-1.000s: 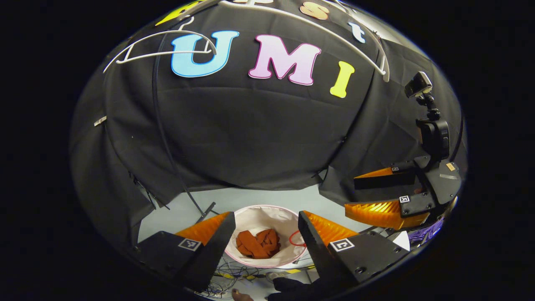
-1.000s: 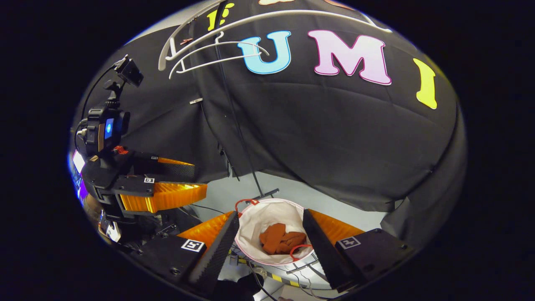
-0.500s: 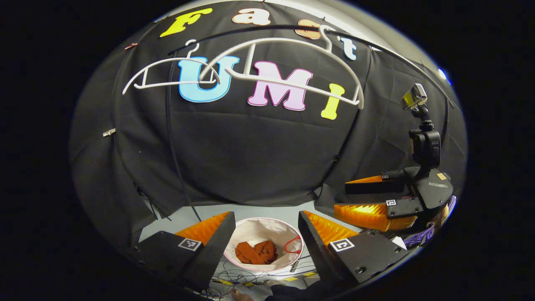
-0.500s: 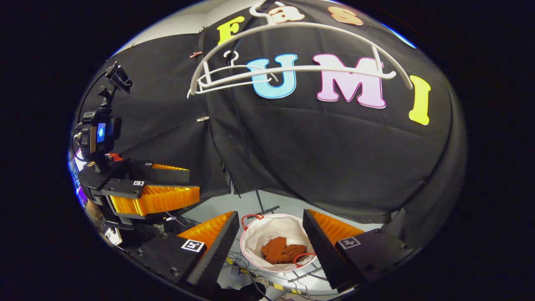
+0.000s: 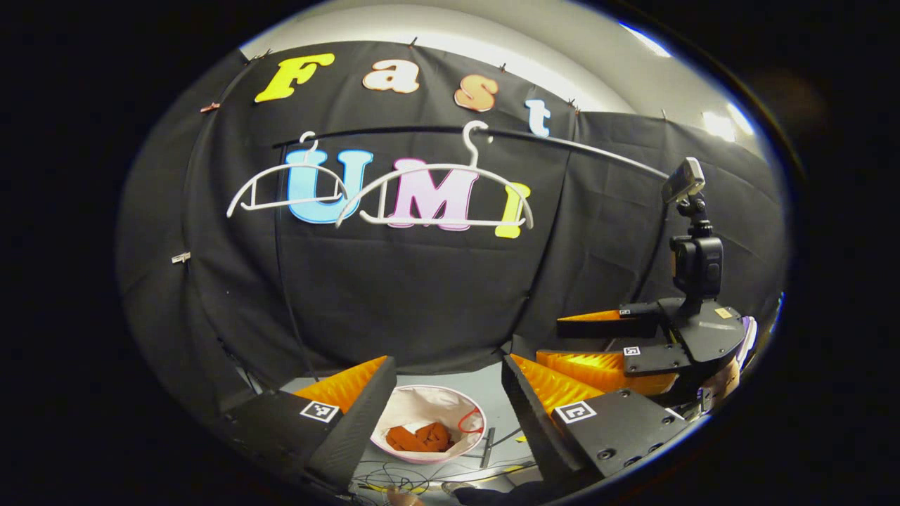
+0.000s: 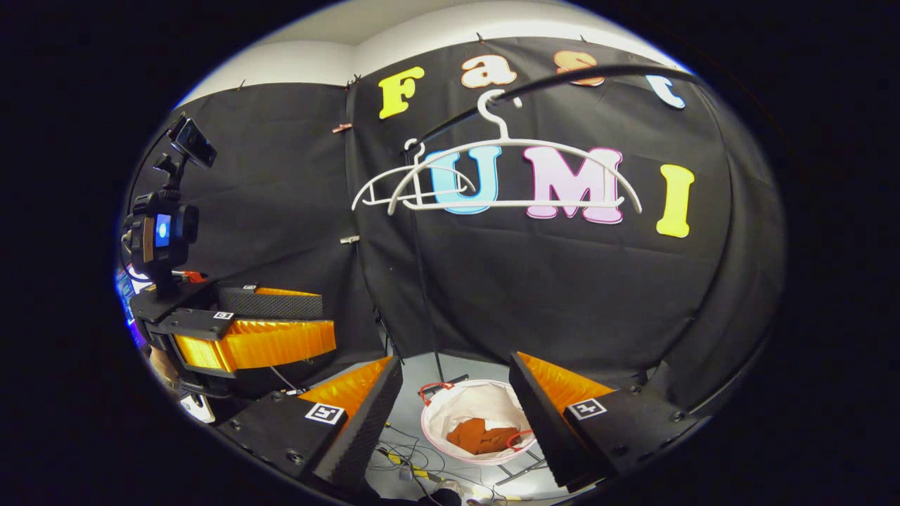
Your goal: Grasp the clothes on the hanger with both hands and then place them into the laundry hamper below.
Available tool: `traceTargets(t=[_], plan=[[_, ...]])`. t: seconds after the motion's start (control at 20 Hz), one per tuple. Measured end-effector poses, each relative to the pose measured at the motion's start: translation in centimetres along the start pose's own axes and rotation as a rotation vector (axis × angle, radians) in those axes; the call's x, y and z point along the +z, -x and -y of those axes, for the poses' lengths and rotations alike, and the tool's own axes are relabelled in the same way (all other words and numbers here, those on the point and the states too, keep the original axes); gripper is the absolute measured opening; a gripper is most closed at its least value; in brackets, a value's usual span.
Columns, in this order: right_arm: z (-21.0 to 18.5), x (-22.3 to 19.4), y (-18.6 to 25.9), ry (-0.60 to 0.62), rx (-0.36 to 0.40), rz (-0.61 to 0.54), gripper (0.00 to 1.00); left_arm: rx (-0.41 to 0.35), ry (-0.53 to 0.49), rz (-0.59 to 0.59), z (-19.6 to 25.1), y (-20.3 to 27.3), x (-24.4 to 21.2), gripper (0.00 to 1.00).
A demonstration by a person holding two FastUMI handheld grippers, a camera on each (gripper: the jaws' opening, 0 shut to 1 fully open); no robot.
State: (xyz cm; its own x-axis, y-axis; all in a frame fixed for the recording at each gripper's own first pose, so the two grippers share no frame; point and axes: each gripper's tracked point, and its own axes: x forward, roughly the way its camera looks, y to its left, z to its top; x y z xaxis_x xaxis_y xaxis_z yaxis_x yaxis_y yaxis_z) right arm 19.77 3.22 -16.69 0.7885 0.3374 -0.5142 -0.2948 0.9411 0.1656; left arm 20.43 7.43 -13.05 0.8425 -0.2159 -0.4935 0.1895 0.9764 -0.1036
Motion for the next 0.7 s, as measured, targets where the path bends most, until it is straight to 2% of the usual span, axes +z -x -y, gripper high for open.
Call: traceTargets(t=[0.15, 0.2, 0.25, 0.3, 0.35, 0.5, 0.55, 0.6, 0.65, 0.7], plan=[[-2.3, 1.7, 3.4, 0.003, 0.0, 0.093, 0.99, -0.016, -0.011, 0.053, 1.2, 3.1, 0.6, 0.95], [-3.0, 2.1, 4.5, 0.003, -0.001, 0.123, 0.99, -0.027, -0.005, 0.068, 1.9, 4.2, 0.7, 0.92], [-3.6, 2.5, 5.4, 0.002, -0.001, 0.149, 0.98, -0.035, -0.005, 0.08, 2.5, 5.4, 0.9, 0.95], [-4.3, 2.8, 6.3, 0.004, 0.001, 0.17, 0.98, -0.032, -0.012, 0.098, 3.0, 6.7, 1.2, 0.92], [-5.0, 3.2, 7.2, 0.009, 0.008, 0.189, 0.98, -0.023, -0.026, 0.121, 3.3, 7.9, 1.7, 0.95], [-7.5, 4.4, 10.0, 0.012, 0.047, 0.239, 0.98, 0.013, -0.045, 0.219, 4.9, 11.6, 3.4, 0.94], [-8.1, 4.7, 11.0, 0.012, 0.055, 0.256, 0.94, 0.013, -0.039, 0.246, 5.7, 12.5, 3.8, 0.92], [-8.6, 5.0, 12.1, 0.014, 0.057, 0.277, 0.98, 0.012, -0.032, 0.27, 6.5, 13.4, 4.0, 0.92], [-8.5, 5.6, 13.0, 0.018, 0.053, 0.3, 0.93, 0.015, -0.029, 0.286, 7.1, 14.3, 4.2, 0.92], [-8.5, 5.7, 14.2, 0.022, 0.046, 0.322, 0.93, 0.023, -0.034, 0.303, 7.4, 15.1, 4.3, 0.92]])
